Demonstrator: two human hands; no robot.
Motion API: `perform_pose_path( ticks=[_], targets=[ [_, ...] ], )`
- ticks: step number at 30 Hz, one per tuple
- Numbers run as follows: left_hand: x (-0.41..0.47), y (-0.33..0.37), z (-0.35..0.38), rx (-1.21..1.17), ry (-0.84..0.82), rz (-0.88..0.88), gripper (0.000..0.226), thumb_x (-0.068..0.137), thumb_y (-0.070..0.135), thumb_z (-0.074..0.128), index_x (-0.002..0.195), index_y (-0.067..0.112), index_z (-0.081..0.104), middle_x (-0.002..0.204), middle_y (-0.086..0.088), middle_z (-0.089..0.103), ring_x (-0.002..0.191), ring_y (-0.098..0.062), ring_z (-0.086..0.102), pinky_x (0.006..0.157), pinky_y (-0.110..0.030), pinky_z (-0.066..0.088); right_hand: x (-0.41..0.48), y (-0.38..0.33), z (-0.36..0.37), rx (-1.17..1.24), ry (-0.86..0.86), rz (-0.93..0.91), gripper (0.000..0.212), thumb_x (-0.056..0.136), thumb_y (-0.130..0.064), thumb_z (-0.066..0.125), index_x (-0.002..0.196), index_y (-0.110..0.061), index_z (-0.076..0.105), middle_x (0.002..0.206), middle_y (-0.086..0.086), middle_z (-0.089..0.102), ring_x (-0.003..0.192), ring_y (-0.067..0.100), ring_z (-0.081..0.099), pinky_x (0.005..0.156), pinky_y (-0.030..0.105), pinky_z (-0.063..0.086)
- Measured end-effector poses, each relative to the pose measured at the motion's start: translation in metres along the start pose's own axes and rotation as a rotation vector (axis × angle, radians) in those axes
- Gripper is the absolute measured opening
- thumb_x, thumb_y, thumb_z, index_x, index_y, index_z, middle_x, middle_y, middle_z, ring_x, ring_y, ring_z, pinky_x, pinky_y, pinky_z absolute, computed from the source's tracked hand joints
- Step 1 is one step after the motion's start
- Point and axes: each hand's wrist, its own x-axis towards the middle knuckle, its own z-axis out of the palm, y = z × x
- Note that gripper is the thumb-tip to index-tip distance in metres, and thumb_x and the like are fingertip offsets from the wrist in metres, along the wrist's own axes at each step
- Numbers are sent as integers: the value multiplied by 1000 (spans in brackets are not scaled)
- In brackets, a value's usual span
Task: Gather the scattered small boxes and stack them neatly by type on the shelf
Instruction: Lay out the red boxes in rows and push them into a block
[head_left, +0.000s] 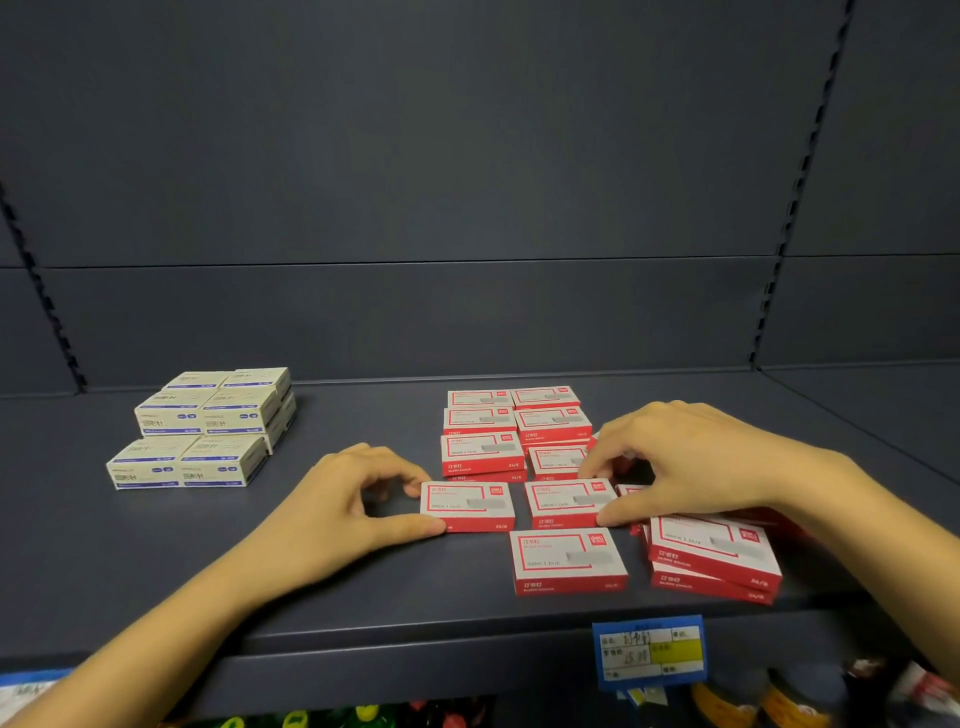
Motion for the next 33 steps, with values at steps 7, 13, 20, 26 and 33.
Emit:
perform_pose_path(
  ticks=[7,13,20,26,33],
  targets=[
    [7,-1,5,27,-13,-49,27,68,43,73,94,38,68,86,14,66,80,-9,53,72,-24,45,-11,41,-19,158,150,87,33,85,-22,60,108,-44,54,111,-23,55,92,4,54,76,23,47],
    [8,-2,6,49,-12,-63,34,64,52,70,95,40,66,84,15,63,77,-7,52,67,-16,41,-4,67,-12,279,-95,116,50,85,-14,63,129,-31,46,132,-14,47,118,4,46,95,22,43],
    [2,3,1,5,149,-64,40,56,57,64,88,33,66,81,15,63,80,-1,53,68,-13,40,18,66,0,271,-134,103,53,86,-20,63,133,-28,41,139,-8,45,128,11,42,108,34,38],
    [-9,18,-1,-8,154,7,34,61,54,64,87,32,67,81,15,64,85,-4,54,75,-16,42,14,73,-4,317,-106,54,34,82,-26,67,113,-31,55,120,-12,59,109,11,56,92,23,47],
    [-15,32,7,14,72,67,35,65,53,64,89,28,68,82,18,64,88,-6,56,79,-19,44,17,46,-11,240,104,27,42,72,-54,65,109,-37,57,97,-25,59,83,4,56,66,17,43]
  ],
)
